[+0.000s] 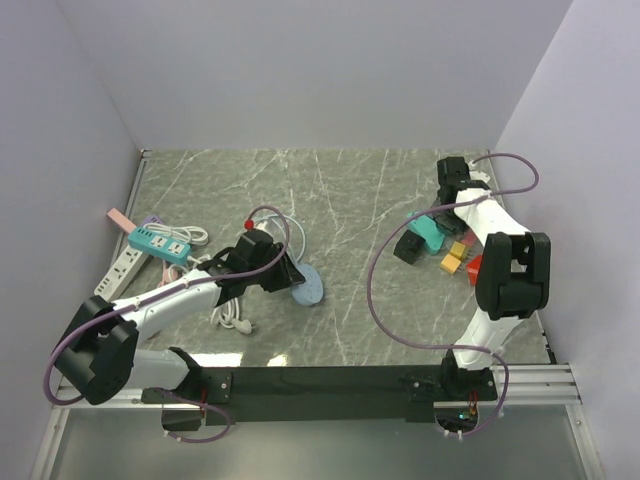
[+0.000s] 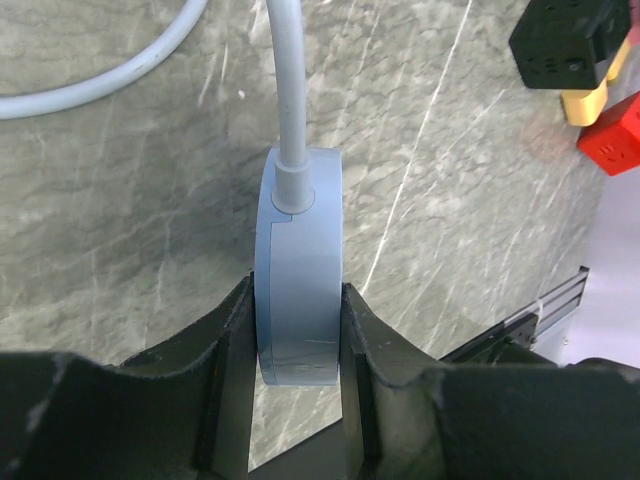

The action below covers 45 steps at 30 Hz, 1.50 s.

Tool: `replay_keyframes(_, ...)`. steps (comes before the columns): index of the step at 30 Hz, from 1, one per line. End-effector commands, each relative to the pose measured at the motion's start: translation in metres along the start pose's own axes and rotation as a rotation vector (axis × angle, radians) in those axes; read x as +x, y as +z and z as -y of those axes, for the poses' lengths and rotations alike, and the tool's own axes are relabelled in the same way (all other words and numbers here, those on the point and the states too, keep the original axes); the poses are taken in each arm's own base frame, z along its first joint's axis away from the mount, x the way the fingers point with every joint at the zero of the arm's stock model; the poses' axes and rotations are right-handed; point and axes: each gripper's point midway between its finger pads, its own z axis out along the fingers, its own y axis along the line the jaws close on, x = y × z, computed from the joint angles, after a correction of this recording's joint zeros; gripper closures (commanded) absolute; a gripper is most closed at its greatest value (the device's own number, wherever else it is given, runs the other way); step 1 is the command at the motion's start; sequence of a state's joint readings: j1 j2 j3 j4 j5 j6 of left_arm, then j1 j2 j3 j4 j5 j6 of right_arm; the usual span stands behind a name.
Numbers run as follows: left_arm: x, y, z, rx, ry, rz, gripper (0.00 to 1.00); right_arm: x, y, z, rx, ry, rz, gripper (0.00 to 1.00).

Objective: Pull the plug off the socket

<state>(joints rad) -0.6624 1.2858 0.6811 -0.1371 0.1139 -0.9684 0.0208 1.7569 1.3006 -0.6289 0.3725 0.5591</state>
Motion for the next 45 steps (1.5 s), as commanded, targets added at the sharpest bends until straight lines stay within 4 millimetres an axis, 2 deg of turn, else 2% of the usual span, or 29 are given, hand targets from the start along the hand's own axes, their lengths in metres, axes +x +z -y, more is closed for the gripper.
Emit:
replay_keyframes(1,-0.018,-0.006,0.025,0.064,0.036,0.048,0.99,-0.017,0.002,0.016,0.076,0.054,0.077,1.0)
replay_keyframes(3,-0.017,-0.004,0.027,0.067,0.037,0.039,0.99,-0.014,0.007,0.018,0.094,0.053,0.069,1.0)
replay_keyframes(4,-0.017,-0.003,0.027,0.069,0.037,0.033,0.99,-0.011,0.007,0.019,0.098,0.048,0.059,0.93)
replay_keyframes(5,-0.017,-0.002,0.028,0.07,0.038,0.03,0.99,-0.011,0.007,0.02,0.098,0.047,0.058,0.82)
replay_keyframes(6,-0.016,-0.002,0.028,0.068,0.039,0.027,0.99,-0.01,0.005,0.016,0.074,0.045,0.057,0.58)
replay_keyframes(8,-0.018,-0.002,0.03,0.073,0.044,0.028,0.99,-0.015,-0.006,0.013,0.022,0.051,0.08,0.38)
replay_keyframes(9,-0.018,-0.002,0.031,0.073,0.049,0.029,0.99,-0.019,-0.013,0.011,-0.005,0.046,0.093,0.2)
replay_keyframes(10,-0.019,-0.003,0.031,0.071,0.052,0.029,0.99,-0.023,-0.019,0.01,-0.028,0.051,0.11,0.11)
replay_keyframes(11,-0.021,-0.002,0.033,0.074,0.055,0.033,0.99,-0.03,-0.032,0.008,-0.062,0.06,0.131,0.09)
replay_keyframes(15,-0.023,-0.002,0.038,0.082,0.068,0.032,0.99,-0.041,-0.067,0.004,-0.147,0.048,0.137,0.07)
replay_keyframes(16,-0.023,-0.002,0.038,0.082,0.068,0.032,0.99,-0.047,-0.082,0.001,-0.19,0.055,0.153,0.07)
replay_keyframes(18,-0.023,0.0,0.036,0.077,0.07,0.031,0.99,-0.039,-0.104,-0.015,-0.321,0.022,0.125,0.06)
replay_keyframes(19,-0.023,0.0,0.035,0.074,0.071,0.03,0.99,-0.038,-0.123,-0.019,-0.398,0.012,0.149,0.06)
replay_keyframes(20,-0.022,0.002,0.033,0.069,0.071,0.028,0.99,-0.029,-0.137,-0.028,-0.464,-0.019,0.146,0.05)
replay_keyframes(21,-0.023,0.002,0.03,0.058,0.072,0.032,0.99,-0.011,-0.148,-0.04,-0.566,-0.06,0.104,0.05)
replay_keyframes(22,-0.026,0.002,0.028,0.051,0.072,0.039,0.99,-0.006,-0.17,-0.043,-0.641,-0.083,0.125,0.05)
replay_keyframes(24,-0.033,-0.001,0.019,0.022,0.067,0.059,0.99,0.019,-0.191,-0.052,-0.736,-0.144,0.092,0.05)
replay_keyframes(25,-0.041,-0.003,0.014,0.001,0.062,0.086,0.99,0.033,-0.199,-0.049,-0.767,-0.168,0.088,0.04)
replay_keyframes(26,-0.049,-0.01,0.013,-0.001,0.055,0.114,0.99,0.042,-0.204,-0.049,-0.783,-0.188,0.083,0.04)
replay_keyframes(29,-0.088,-0.031,-0.011,-0.044,0.019,0.217,0.99,0.074,-0.216,-0.044,-0.831,-0.242,0.049,0.04)
replay_keyframes(30,-0.11,-0.041,-0.033,-0.092,-0.03,0.264,0.99,0.088,-0.219,-0.04,-0.847,-0.256,0.024,0.04)
replay_keyframes(32,-0.136,-0.061,-0.046,-0.114,-0.033,0.331,0.99,0.1,-0.222,-0.037,-0.872,-0.271,0.007,0.03)
replay_keyframes(33,-0.156,-0.073,-0.068,-0.161,-0.074,0.383,0.99,0.108,-0.221,-0.031,-0.873,-0.272,-0.001,0.03)
replay_keyframes(36,-0.19,-0.101,-0.105,-0.257,-0.116,0.471,0.99,0.12,-0.227,-0.025,-0.901,-0.287,-0.009,0.03)
replay_keyframes(37,-0.193,-0.104,-0.12,-0.293,-0.146,0.471,0.99,0.123,-0.23,-0.025,-0.919,-0.291,-0.017,0.03)
replay_keyframes(38,-0.204,-0.115,-0.14,-0.323,-0.192,0.503,0.99,0.124,-0.232,-0.024,-0.925,-0.287,-0.018,0.03)
replay_keyframes(40,-0.211,-0.122,-0.161,-0.352,-0.247,0.52,0.99,0.128,-0.236,-0.022,-0.943,-0.293,-0.019,0.02)
replay_keyframes(42,-0.223,-0.136,-0.181,-0.365,-0.299,0.568,0.99,0.129,-0.238,-0.021,-0.951,-0.301,-0.017,0.02)
replay_keyframes(45,-0.233,-0.141,-0.199,-0.369,-0.329,0.579,0.99,0.13,-0.238,-0.019,-0.951,-0.307,-0.012,0.02)
